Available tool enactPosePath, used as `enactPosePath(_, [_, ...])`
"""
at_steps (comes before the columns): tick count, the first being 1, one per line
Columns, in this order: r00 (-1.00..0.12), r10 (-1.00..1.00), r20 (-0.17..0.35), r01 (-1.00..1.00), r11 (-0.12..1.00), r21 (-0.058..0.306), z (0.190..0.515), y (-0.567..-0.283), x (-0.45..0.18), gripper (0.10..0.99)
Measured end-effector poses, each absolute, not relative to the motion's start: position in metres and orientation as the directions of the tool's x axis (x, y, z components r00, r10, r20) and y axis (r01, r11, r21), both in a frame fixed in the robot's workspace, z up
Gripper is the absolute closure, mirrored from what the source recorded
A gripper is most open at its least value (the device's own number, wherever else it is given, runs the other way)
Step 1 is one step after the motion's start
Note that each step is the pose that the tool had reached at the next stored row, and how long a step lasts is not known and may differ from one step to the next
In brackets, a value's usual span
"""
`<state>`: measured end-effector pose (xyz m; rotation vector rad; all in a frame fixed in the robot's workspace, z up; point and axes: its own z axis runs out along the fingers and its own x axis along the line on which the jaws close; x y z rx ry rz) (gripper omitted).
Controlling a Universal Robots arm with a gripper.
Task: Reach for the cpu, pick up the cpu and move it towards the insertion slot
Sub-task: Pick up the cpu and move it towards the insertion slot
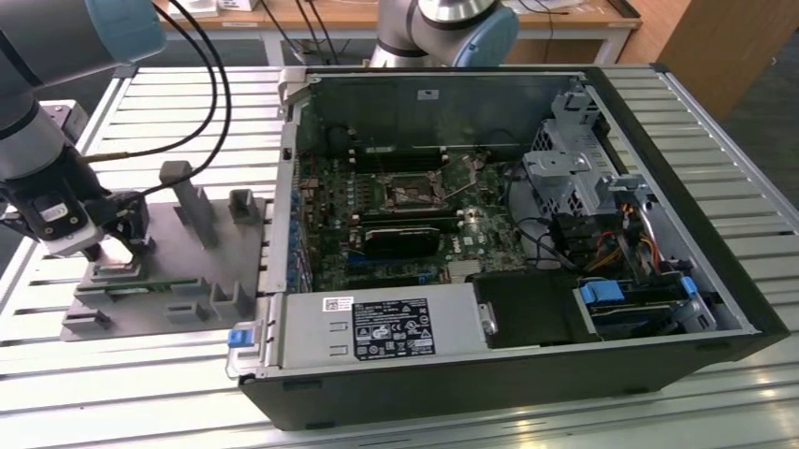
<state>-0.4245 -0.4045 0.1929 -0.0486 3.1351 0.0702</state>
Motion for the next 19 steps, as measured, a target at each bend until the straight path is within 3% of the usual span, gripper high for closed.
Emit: enactPosePath(19, [-1.000,-0.031,-0.006,-0.031,0.998,0.045,0.206,-0.404,-0.424,0.545])
